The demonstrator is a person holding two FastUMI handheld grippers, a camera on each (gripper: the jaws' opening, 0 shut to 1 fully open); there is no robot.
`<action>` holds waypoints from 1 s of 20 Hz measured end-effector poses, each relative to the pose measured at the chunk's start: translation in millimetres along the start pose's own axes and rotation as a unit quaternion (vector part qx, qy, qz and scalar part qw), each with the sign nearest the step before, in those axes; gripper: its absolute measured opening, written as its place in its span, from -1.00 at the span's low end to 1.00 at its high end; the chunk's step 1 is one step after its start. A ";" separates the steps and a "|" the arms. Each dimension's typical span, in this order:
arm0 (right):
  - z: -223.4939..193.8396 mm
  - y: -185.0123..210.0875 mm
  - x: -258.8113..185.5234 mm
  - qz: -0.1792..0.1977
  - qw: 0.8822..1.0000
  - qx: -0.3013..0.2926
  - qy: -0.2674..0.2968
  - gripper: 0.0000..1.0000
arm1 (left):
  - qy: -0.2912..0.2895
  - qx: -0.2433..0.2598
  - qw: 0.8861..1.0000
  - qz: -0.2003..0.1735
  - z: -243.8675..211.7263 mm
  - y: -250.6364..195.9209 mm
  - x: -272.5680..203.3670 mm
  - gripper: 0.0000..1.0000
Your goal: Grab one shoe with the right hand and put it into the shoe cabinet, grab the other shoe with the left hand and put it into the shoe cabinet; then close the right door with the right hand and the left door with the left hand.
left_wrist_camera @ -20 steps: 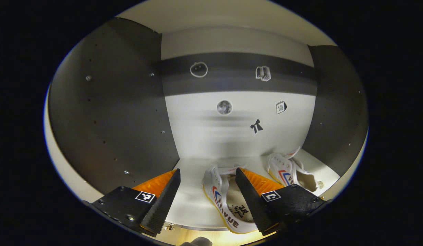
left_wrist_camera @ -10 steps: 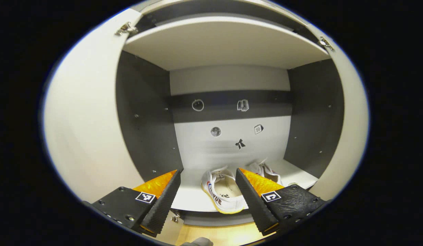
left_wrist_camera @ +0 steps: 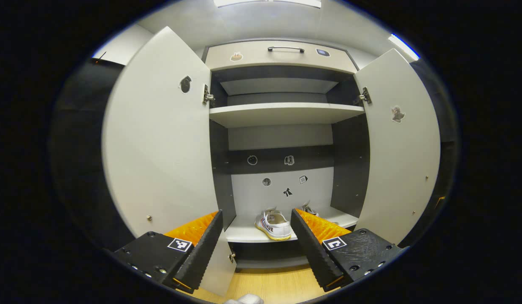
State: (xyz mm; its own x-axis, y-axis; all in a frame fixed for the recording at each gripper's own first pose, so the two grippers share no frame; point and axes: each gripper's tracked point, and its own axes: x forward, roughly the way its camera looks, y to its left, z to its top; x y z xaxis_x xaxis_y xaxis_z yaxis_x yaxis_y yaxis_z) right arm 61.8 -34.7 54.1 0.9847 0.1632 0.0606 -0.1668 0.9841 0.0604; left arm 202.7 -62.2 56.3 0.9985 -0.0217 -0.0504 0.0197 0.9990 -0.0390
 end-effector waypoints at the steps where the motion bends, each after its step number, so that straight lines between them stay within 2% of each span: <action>1: 5.3 0.9 -11.6 -0.009 1.000 -0.002 -0.003 0.97 | -0.007 -0.002 1.000 -0.002 3.1 0.5 -15.6 0.93; 7: 14.0 -14.3 -47.0 -0.050 0.999 -0.012 -0.020 0.97 | -0.021 0.001 1.000 -0.018 1.5 4.1 -97.0 0.93; 13: 15.2 -34.2 -70.7 -0.072 0.997 -0.012 -0.026 0.96 | -0.018 -0.003 1.000 -0.011 -19.2 10.5 -155.1 0.93; 14: 12.9 -38.8 -71.5 -0.073 0.997 -0.010 -0.023 0.96 | -0.022 -0.006 1.000 -0.014 -23.7 9.2 -163.2 0.92; 17: 0.5 -53.6 -74.4 -0.076 0.997 -0.004 -0.006 0.97 | -0.010 -0.005 1.000 0.010 -49.3 15.6 -182.0 0.92; 20: -9.1 -69.8 -68.8 -0.081 0.997 -0.007 0.011 0.97 | 0.007 -0.025 1.000 0.011 -69.1 4.5 -186.4 0.94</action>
State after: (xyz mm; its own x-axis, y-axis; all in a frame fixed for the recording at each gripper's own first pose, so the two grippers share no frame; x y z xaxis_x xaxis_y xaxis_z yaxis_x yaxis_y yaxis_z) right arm 6.1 -114.0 36.6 0.9996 0.0032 0.0292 -0.0047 0.9985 0.0541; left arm 13.2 -56.3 -3.5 0.9979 -0.0010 -0.0653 -0.0048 0.9961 -0.0886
